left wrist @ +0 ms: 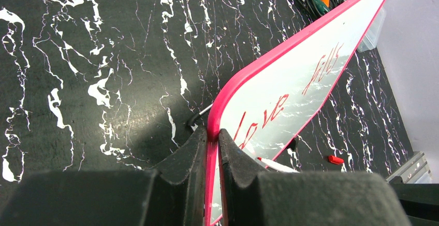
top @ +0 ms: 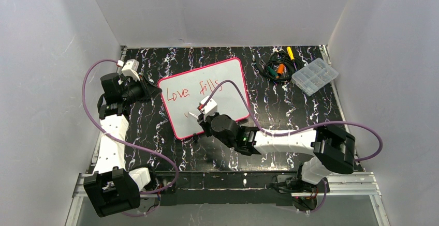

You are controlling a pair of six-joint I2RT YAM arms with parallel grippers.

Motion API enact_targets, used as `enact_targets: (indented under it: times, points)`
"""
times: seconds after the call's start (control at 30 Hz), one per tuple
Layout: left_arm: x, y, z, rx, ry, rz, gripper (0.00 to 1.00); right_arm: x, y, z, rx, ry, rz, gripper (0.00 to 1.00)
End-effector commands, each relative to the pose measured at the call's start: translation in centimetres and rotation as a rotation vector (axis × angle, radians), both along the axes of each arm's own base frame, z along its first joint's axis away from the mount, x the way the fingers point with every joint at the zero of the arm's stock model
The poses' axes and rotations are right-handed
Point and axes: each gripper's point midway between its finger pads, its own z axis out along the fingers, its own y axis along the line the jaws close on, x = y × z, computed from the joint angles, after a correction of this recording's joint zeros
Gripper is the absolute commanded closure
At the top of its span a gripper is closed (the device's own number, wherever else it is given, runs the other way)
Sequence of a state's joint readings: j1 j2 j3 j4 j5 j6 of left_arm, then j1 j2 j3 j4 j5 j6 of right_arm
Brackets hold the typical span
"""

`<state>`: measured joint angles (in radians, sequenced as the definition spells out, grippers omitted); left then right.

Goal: Write a sentence on the whiteboard

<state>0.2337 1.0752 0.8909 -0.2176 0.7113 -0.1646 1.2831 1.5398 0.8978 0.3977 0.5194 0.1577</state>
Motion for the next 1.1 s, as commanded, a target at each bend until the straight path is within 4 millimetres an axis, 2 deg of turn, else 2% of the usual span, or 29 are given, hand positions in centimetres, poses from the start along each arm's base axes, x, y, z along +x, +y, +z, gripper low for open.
enact_targets:
  times: [0.0,0.33,0.57,0.73,0.9,1.07]
  points:
    - [-0.6,-0.3,0.2,-0.002,-0.006,-0.014,0.98,0.7,0.6,1.3,0.017,-0.023,-0.032,0.99]
    - [-0.6,-0.3,0.3,-0.003,-0.009,-0.014,0.98,-1.3,0.5,-1.1,-0.019,0.041,0.028,0.99]
    - [-0.6,-0.3,0.3,-0.005,-0.008,-0.015,0.98,-3.7,2.0,-2.5,-0.026,0.085,0.108,0.99]
    - [-0.6,-0.3,0.4,-0.005,-0.01,-0.015,0.98,-4.6,2.8,-1.9,-0.013,0.074,0.132,0.99]
    - [-0.6,-0.4,0.4,-0.004,-0.012,-0.015,0.98,-3.8,2.3,0.4,0.027,0.031,0.092,0.99]
    - [-0.7,-0.4,0.4,-0.003,-0.013,-0.015,0.98,-3.2,2.3,0.6,0.009,0.004,0.069,0.99]
